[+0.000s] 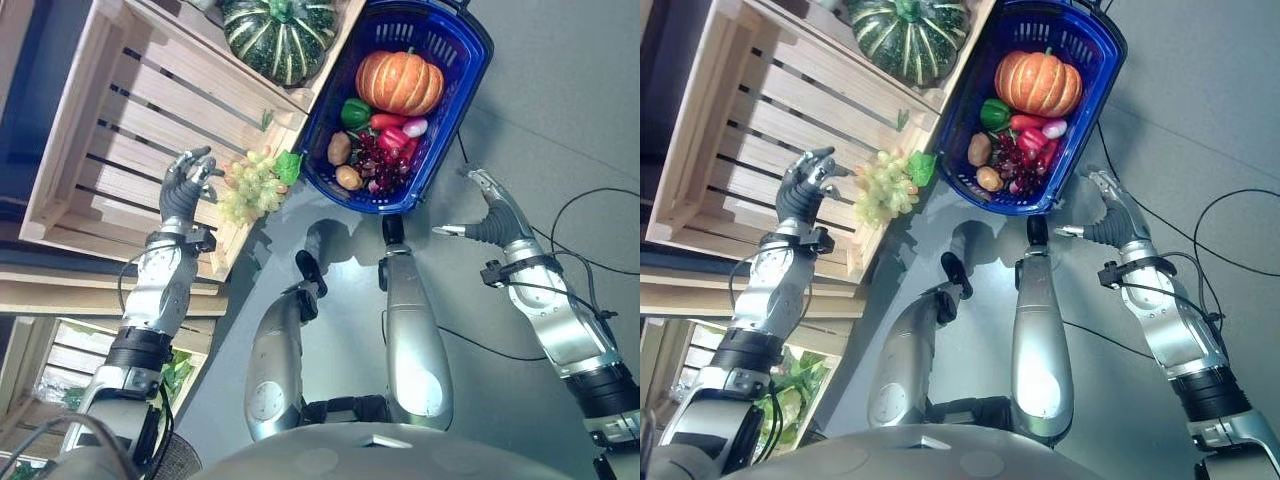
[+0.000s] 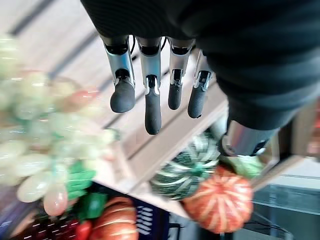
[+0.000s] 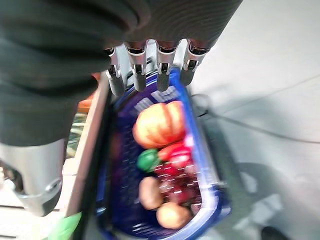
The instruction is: Pick up fruits and vegetables into the basket
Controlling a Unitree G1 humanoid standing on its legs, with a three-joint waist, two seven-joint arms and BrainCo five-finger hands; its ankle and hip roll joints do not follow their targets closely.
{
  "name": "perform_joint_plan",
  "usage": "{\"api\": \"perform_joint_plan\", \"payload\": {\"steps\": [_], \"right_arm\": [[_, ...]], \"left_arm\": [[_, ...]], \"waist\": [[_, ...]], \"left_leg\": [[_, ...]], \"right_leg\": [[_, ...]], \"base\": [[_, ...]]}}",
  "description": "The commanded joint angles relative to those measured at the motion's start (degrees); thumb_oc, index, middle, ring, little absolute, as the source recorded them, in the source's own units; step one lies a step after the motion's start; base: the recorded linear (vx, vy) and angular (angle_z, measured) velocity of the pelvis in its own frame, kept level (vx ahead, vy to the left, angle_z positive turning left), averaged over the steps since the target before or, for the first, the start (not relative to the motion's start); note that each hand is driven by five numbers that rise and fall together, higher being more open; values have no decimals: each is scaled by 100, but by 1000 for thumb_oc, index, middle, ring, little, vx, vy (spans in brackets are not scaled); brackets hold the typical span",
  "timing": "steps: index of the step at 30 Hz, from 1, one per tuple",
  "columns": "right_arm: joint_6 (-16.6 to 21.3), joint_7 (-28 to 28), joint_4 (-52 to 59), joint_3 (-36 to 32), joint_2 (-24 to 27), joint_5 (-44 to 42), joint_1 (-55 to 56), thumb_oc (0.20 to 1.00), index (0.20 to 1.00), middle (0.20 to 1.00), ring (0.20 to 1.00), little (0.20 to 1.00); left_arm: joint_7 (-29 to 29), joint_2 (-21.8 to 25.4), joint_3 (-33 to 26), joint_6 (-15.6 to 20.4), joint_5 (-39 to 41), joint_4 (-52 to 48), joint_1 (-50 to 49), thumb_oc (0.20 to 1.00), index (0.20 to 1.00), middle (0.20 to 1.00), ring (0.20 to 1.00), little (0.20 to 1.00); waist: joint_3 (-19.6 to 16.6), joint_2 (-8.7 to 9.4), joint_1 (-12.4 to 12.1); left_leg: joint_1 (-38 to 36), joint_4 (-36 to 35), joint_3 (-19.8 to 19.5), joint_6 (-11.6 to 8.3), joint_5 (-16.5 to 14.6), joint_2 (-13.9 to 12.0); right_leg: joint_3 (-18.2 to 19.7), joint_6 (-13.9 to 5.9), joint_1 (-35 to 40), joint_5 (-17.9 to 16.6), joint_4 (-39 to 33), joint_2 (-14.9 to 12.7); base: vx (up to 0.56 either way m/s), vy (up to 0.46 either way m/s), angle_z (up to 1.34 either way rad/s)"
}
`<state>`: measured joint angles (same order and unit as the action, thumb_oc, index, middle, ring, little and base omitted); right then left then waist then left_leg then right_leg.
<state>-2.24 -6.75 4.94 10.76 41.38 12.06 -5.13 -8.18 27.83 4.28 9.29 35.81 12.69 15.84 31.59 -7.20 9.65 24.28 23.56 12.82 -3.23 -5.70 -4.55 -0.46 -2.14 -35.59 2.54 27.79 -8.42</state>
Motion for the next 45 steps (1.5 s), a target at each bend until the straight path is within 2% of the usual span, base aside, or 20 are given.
{"api": "perform_joint_plan", "payload": {"steps": [1, 4, 9, 14, 15, 16, 17, 18, 19, 20, 21, 24, 27, 35, 36, 37, 45], "right_arm": [[-107, 150, 376, 185, -269, -147, -179, 1000, 1000, 1000, 1000, 1000], [-269, 198, 358, 324, -325, -196, -378, 1000, 1000, 1000, 1000, 1000], [-760, 89, 251, 637, -585, -453, -808, 1000, 1000, 1000, 1000, 1000], [-1095, -113, 174, 783, -740, -646, -1085, 1000, 1000, 1000, 1000, 1000], [-1115, -155, 169, 782, -757, -672, -1085, 1000, 1000, 1000, 1000, 1000], [-1123, -159, 167, 780, -757, -676, -1086, 1000, 1000, 1000, 1000, 1000], [-1138, -198, 189, 788, -767, -700, -1076, 1000, 1000, 1000, 1000, 1000], [-1099, -241, 192, 779, -770, -740, -1056, 1000, 1000, 1000, 1000, 1000], [-1058, -295, 185, 782, -775, -756, -1041, 1000, 1000, 1000, 1000, 1000], [-1042, -324, 179, 786, -782, -762, -1039, 1000, 1000, 1000, 1000, 1000], [-948, -407, 162, 786, -805, -797, -1028, 1000, 1000, 1000, 1000, 1000], [-691, -525, 160, 776, -795, -858, -977, 1000, 1000, 1000, 1000, 1000], [-582, -536, 161, 759, -740, -834, -948, 1000, 1000, 1000, 1000, 1000], [-306, -573, 145, 694, -591, -919, -897, 1000, 1000, 1000, 1000, 1000], [-246, -559, 135, 699, -556, -889, -857, 1000, 1000, 1000, 1000, 1000], [-213, -520, 138, 690, -531, -894, -831, 1000, 1000, 1000, 1000, 1000], [-234, -555, 11, 700, -477, -1004, -714, 1000, 1000, 1000, 1000, 1000]], "left_arm": [[-27, 554, -305, 268, -381, -325, -50, 200, 200, 200, 200, 200], [37, 623, -345, 224, -501, -518, -5, 200, 200, 200, 200, 200], [-10, 740, -304, 84, -950, -860, 91, 200, 200, 200, 200, 200], [-793, 973, -230, -178, -1960, -697, 301, 200, 200, 200, 200, 200], [-1119, 1076, -202, -209, -2316, -596, 335, 319, 319, 319, 319, 319], [-1157, 1091, -193, -228, -2345, -577, 345, 388, 388, 388, 388, 388], [-1235, 1115, -170, -270, -2392, -537, 354, 514, 514, 514, 514, 514], [-1355, 1100, -162, -309, -2474, -490, 351, 583, 583, 583, 583, 583], [-1542, 1085, -139, -363, -2629, -428, 355, 762, 762, 762, 762, 762], [-1612, 1081, -119, -380, -2702, -382, 361, 840, 840, 840, 840, 840], [-1789, 1048, -40, -378, -2949, -217, 381, 1000, 1000, 1000, 1000, 1000], [-2047, 988, 140, -524, -3130, 126, 457, 1000, 1000, 1000, 1000, 1000], [-2125, 864, 277, -607, -2986, 500, 546, 1000, 1000, 1000, 1000, 1000], [-2307, 714, 458, -547, -2891, 1116, 746, 1000, 1000, 1000, 1000, 1000], [-2414, 657, 518, -484, -2819, 1325, 797, 1000, 1000, 1000, 1000, 1000], [-2492, 593, 528, -470, -2734, 1432, 840, 1000, 1000, 1000, 1000, 1000], [-2744, 428, 671, -493, -2674, 1916, 1164, 1000, 1000, 1000, 1000, 1000]], "waist": [[-179, 208, -52], [-179, 223, -107], [-180, 211, -246], [-180, 225, -287], [-180, 238, -280], [-180, 241, -280], [-180, 253, -275], [-180, 266, -271], [-180, 281, -264], [-180, 288, -261], [-180, 320, -240], [-179, 390, -171], [-179, 433, -108], [-179, 484, 26], [-179, 492, 76], [-179, 499, 111], [-179, 550, 256]], "left_leg": [[120, 29, -127, 237, -96, 254], [-14, -6, -158, 235, -94, 256], [-331, -56, -273, 214, -81, 272], [-400, -14, -306, 197, -99, 254], [-382, -7, -302, 191, -103, 247], [-378, -4, -302, 190, -104, 246], [-361, 9, -296, 189, -109, 235], [-342, 14, -290, 192, -110, 224], [-310, 25, -284, 190, -114, 212], [-293, 33, -280, 189, -117, 205], [-222, 74, -260, 187, -129, 178], [-76, 147, -208, 182, -143, 111], [52, 185, -162, 170, -138, 62], [362, 298, -67, 155, -151, -21], [372, 395, -90, 110, -331, -43], [460, 435, -73, 103, -336, -62], [877, 553, 3, 80, -341, -137]], "right_leg": [[-97, -262, 492, 436, -147, -90], [-121, -251, 654, 454, -177, -101], [-197, -216, 1012, 516, -166, -155], [-203, -198, 1084, 558, -96, -167], [-202, -195, 1067, 561, -92, -159], [-202, -195, 1061, 562, -88, -158], [-201, -195, 1043, 560, -82, -156], [-199, -191, 1018, 557, -76, -147], [-199, -191, 984, 562, -63, -136], [-199, -191, 964, 564, -53, -131], [-199, -190, 884, 567, -20, -116], [-171, -188, 706, 567, 56, -50], [-153, -190, 554, 569, 104, -2], [-101, -172, 177, 588, 236, 105], [-64, -205, 131, 772, 372, 137], [-50, -194, 34, 784, 413, 158], [-14, -158, -439, 775, 528, 270]], "base": [[-83, -83, 12], [12, -59, 6], [37, -37, 7], [28, -41, 7], [9, -32, 7], [6, -37, 5], [4, -36, 3], [-2, -54, 2], [-6, -49, 2], [-16, -57, 0], [-16, -45, -1], [-15, -57, 0], [-9, -41, -2], [5, -26, -6], [77, -14, -11], [77, -19, -18], [-6, -35, -7]]}}
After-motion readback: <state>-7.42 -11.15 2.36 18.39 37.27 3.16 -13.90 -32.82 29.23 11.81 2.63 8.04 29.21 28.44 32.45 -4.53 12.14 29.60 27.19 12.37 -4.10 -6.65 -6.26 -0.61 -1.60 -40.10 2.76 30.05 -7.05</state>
